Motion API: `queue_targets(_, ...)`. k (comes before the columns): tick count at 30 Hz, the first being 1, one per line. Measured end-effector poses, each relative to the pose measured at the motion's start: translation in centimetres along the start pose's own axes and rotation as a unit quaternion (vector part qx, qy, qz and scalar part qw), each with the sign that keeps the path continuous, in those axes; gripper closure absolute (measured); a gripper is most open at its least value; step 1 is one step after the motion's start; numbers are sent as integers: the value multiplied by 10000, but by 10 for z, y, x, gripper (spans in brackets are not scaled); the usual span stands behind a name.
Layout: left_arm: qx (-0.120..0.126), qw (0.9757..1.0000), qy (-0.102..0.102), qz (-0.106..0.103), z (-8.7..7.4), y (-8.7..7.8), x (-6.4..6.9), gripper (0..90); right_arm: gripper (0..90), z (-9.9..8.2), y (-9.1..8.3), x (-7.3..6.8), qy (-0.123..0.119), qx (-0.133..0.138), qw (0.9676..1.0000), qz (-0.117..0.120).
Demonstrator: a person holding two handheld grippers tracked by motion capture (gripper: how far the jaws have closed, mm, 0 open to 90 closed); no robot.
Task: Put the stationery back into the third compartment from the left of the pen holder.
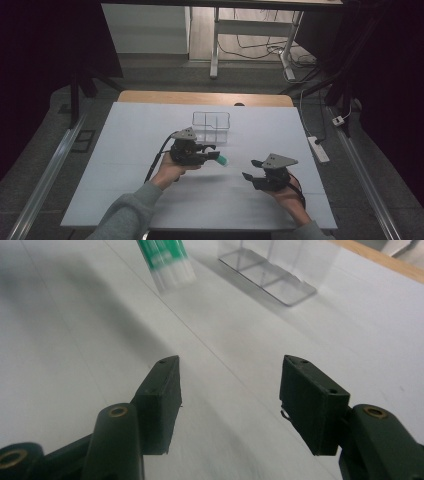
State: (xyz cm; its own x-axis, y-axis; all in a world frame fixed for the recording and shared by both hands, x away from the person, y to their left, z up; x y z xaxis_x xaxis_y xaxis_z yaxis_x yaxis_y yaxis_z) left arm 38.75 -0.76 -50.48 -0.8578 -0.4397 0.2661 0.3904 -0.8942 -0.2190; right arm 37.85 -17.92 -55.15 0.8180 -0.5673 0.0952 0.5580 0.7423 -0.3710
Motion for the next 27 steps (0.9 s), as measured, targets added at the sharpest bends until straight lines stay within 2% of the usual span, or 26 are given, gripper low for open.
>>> queue_targets(5, 98, 9999, 50, 80, 14, -5, -7, 642, 407, -12, -16, 9, 154, -85, 9997, -155)
queue_targets(14, 253, 9991, 172, 290, 45, -11, -25, 641, 405, -23, -36, 20, 363, -81, 9988, -307)
queue_targets(21, 252, 9978, 287, 540, 63, -8, -43, 641, 401, -28, -40, 21, 418, -95, 9986, -320)
queue_targets(24, 181, 9969, 373, 676, 69, -2, -54, 641, 399, -29, -39, 21, 415, -114, 9986, -315)
queue_targets(27, 94, 9963, 369, 771, 73, 4, -65, 641, 398, -31, -38, 20, 411, -155, 9986, -301)
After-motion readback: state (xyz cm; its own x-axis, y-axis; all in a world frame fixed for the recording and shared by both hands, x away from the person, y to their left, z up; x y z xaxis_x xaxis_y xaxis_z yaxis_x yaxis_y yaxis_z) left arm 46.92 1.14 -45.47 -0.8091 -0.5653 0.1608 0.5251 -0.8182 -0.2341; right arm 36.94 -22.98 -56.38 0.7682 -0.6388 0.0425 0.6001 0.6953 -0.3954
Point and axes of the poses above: each handheld gripper's, and its own axes: y roughly forward along the jaws, z roughly out of its top, x roughly to its right, the point moved 10 cm from there along y, roughly forward along the jaws, and after that the axes turned 13 degrees about x, right-handed, at the moved point
